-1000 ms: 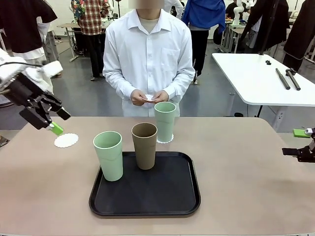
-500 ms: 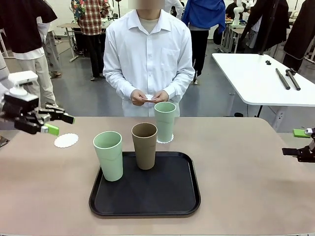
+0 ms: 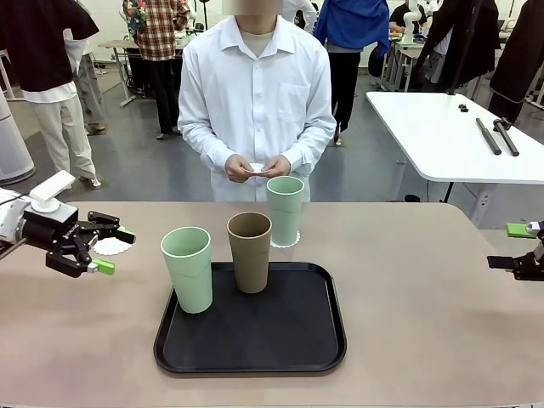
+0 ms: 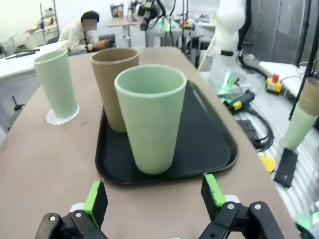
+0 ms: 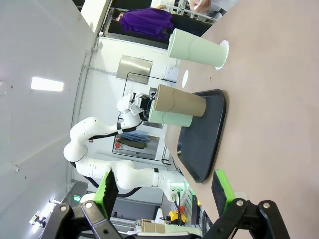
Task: Place coasters on the table and set cups on them.
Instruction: Take one Reusable plastic cup from the Flat Tray and place it on a coaster set by the human.
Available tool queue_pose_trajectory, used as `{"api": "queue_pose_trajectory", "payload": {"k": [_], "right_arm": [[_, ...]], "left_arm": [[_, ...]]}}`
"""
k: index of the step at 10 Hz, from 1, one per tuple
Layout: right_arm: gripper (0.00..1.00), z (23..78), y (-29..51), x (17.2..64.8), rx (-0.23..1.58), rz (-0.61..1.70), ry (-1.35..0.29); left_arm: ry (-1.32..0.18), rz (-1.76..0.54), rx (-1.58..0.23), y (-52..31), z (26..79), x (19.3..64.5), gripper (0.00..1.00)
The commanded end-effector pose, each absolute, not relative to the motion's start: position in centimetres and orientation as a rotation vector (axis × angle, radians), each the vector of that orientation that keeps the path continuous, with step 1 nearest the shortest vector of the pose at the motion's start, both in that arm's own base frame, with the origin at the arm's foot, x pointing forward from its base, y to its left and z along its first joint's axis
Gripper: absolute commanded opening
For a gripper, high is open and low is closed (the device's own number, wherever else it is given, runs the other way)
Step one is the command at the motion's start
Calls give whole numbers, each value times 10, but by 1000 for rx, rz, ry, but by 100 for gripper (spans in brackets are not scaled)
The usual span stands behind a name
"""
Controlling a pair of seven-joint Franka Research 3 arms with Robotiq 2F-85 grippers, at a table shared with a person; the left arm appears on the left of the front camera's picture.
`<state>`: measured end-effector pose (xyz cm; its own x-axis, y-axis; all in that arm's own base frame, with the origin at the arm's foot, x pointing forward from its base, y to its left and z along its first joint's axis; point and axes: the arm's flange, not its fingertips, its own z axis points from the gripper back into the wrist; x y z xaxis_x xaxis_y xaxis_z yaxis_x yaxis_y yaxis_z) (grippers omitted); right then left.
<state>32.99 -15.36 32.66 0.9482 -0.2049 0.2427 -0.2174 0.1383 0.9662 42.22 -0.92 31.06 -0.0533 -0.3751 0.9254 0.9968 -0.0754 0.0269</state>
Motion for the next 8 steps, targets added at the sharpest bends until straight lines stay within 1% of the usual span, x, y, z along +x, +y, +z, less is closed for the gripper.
{"api": "queue_pose_trajectory", "payload": {"k": [1,3,6,7,8], "right_arm": [[100,328,-153,329,1449,13,-354],[100,328,-153,329,1449,13,-354],[100,328,-153,329,1449,13,-354],[100,328,-153,329,1449,13,-354],[100,328,-153,329,1449,13,-354]], "left_arm": [[-929,-1394,-891,-22,291,425,100],[-874,-1349,-967,-30,275,430,100],[-833,-1294,-986,-33,275,435,100],[-837,-1354,-982,-33,267,427,100],[-837,-1354,-982,-33,267,427,100]]}}
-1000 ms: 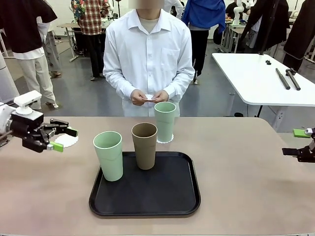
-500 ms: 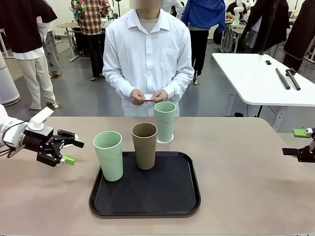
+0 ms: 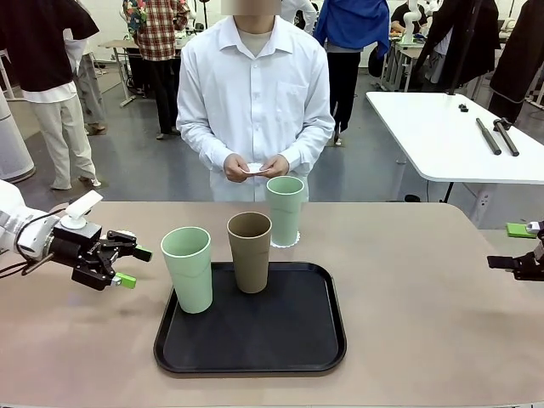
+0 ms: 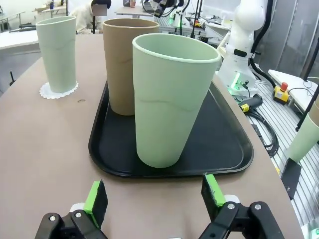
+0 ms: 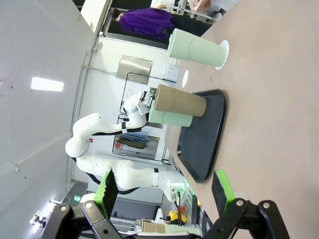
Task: Place coasters on the table and set cups on them.
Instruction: Take one Reusable plastic cup from the Flat Tray and place it on a coaster set by the human.
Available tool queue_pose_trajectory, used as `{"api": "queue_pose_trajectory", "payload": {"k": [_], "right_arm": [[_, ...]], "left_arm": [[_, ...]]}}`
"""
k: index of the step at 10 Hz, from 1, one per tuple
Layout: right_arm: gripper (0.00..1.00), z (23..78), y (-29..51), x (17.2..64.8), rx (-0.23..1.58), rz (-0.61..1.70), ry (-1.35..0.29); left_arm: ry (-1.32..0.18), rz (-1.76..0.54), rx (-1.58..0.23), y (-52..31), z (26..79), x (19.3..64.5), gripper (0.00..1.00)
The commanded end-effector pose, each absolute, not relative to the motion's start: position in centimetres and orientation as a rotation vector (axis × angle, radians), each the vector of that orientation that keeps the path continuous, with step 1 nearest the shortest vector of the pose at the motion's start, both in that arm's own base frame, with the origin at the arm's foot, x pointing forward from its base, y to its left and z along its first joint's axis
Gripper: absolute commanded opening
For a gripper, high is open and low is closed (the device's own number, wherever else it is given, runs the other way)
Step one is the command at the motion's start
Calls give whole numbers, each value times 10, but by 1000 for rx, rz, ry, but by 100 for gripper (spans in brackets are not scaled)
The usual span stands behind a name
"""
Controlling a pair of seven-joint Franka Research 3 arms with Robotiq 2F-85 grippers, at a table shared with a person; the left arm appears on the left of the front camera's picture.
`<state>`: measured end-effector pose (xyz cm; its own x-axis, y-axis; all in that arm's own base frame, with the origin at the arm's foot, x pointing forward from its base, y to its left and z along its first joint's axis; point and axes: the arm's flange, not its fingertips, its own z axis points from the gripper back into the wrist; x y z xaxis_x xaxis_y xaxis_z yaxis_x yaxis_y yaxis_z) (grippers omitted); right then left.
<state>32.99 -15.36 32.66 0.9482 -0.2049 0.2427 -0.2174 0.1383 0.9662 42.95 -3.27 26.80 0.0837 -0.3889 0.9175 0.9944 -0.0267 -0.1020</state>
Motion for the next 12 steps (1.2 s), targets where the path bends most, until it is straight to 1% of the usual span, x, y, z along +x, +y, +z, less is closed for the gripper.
{"api": "queue_pose_trajectory", "payload": {"k": [1,4,5,7,10,12], "right_arm": [[100,328,-153,329,1449,13,-354],[100,328,-153,329,1449,13,-354],[100,328,-153,329,1449,13,-354],[100,328,-153,329,1449,13,-354],[100,328,-153,329,1449,13,-354],[100,328,-153,329,1449,13,-354]], "left_arm": [[-837,-1354,-982,-33,267,427,100],[-824,-1336,-987,-33,268,430,100],[-908,-1289,-1075,-31,264,431,100],[-1008,-1246,-1152,-32,248,433,100],[-995,-1209,-1247,-43,229,434,100],[-1014,-1191,-1319,-54,223,433,100]]}}
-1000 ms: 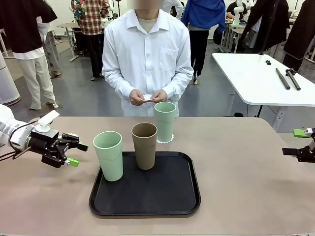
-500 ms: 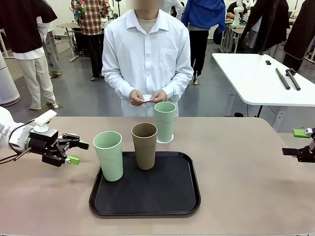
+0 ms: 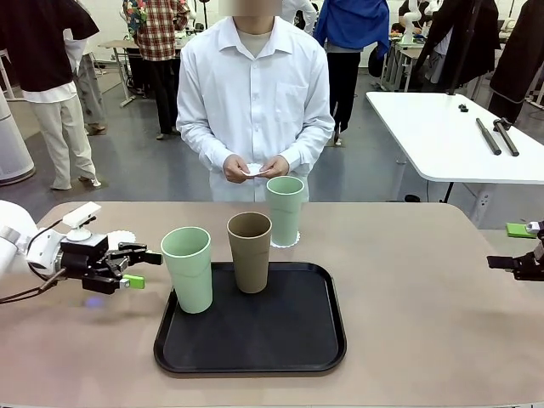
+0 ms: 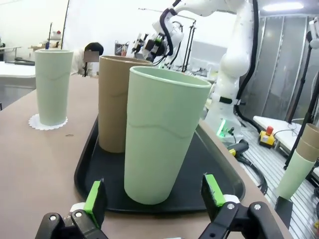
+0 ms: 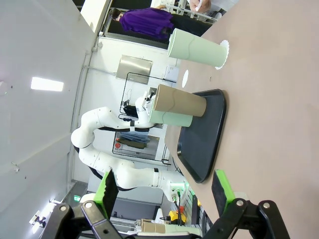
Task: Place coasters on the table and set cups on them.
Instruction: Take one Reusable plastic cup from the Flat Tray and place it on a coaster set by the human.
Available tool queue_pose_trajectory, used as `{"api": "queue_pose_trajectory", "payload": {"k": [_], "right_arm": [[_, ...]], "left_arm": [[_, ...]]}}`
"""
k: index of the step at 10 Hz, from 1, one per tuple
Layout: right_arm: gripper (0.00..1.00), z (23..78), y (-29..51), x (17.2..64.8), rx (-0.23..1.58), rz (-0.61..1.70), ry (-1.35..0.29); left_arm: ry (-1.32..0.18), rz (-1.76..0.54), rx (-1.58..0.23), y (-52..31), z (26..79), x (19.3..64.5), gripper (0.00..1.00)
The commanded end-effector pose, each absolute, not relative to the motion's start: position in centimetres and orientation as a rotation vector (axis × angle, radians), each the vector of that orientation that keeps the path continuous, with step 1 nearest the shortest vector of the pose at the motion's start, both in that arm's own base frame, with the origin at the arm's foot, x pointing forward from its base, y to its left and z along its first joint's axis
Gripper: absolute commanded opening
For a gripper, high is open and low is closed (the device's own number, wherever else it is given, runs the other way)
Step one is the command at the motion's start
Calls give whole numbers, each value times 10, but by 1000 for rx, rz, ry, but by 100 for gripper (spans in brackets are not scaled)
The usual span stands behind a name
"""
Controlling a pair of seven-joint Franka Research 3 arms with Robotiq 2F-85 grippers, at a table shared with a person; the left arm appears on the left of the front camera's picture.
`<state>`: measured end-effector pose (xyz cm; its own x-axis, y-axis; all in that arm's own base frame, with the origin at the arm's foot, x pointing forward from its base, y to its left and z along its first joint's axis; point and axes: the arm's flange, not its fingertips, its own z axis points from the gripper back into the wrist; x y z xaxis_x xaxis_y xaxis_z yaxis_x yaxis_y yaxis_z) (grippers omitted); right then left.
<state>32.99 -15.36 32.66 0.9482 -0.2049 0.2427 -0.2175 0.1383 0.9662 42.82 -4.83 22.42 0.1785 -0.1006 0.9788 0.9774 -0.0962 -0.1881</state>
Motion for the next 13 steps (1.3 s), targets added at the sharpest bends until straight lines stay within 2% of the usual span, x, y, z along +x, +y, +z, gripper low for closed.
{"api": "queue_pose_trajectory", "payload": {"k": [1,13], "right_arm": [[100,328,-153,329,1449,13,-354],[100,328,-153,329,1449,13,-354]], "left_arm": [[-1019,-1198,-1321,-60,220,433,100],[-1028,-1287,-1292,-109,207,439,100]]}}
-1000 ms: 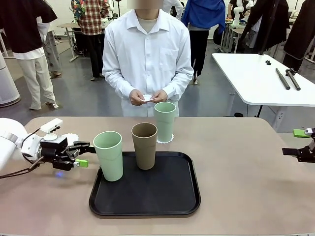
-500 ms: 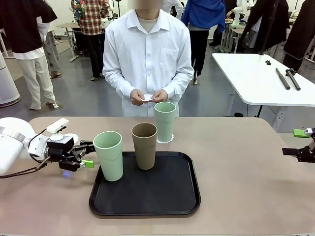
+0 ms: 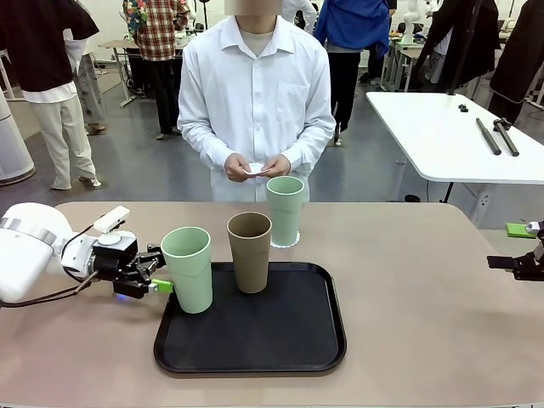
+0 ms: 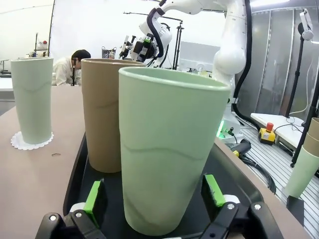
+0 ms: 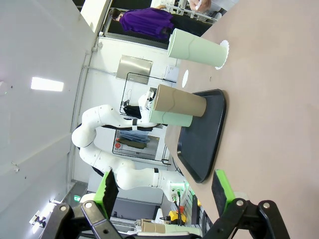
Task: Place coasters on the table and set cups on them.
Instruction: Take one Reusable plastic cup from the Flat Tray and place it on a coaster set by the human.
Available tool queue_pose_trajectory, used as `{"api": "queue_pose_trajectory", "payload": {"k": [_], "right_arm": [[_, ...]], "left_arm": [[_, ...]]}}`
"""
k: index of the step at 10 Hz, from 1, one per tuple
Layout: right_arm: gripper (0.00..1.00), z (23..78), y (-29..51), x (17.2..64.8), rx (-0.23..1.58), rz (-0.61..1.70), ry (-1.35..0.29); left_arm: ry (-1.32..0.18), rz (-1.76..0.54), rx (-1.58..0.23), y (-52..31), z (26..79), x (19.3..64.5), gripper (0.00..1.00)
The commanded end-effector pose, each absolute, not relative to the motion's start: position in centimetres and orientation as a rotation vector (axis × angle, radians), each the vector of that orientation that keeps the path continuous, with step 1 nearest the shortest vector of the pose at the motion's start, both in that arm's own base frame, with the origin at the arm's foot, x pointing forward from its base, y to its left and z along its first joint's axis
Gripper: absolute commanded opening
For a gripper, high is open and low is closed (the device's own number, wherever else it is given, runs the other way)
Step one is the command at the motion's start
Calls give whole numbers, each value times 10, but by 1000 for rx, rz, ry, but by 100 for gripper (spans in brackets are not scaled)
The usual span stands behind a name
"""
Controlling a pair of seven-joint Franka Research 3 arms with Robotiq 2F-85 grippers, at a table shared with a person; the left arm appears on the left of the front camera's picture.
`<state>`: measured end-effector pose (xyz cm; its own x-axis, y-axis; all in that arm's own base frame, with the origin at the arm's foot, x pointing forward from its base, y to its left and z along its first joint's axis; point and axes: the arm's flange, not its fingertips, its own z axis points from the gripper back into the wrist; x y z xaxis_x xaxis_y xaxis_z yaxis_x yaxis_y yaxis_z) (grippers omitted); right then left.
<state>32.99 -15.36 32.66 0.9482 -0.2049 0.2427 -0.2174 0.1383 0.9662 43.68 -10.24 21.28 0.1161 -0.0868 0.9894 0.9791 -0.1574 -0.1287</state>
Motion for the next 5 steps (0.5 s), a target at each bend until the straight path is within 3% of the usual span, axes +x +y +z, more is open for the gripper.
{"api": "queue_pose_trajectory", "payload": {"k": [1,5], "right_arm": [[100,328,-153,329,1449,13,-354],[100,328,-153,329,1449,13,-354]], "left_arm": [[-1025,-1295,-1300,-113,206,441,100],[-990,-1317,-1322,-125,200,436,100]]}}
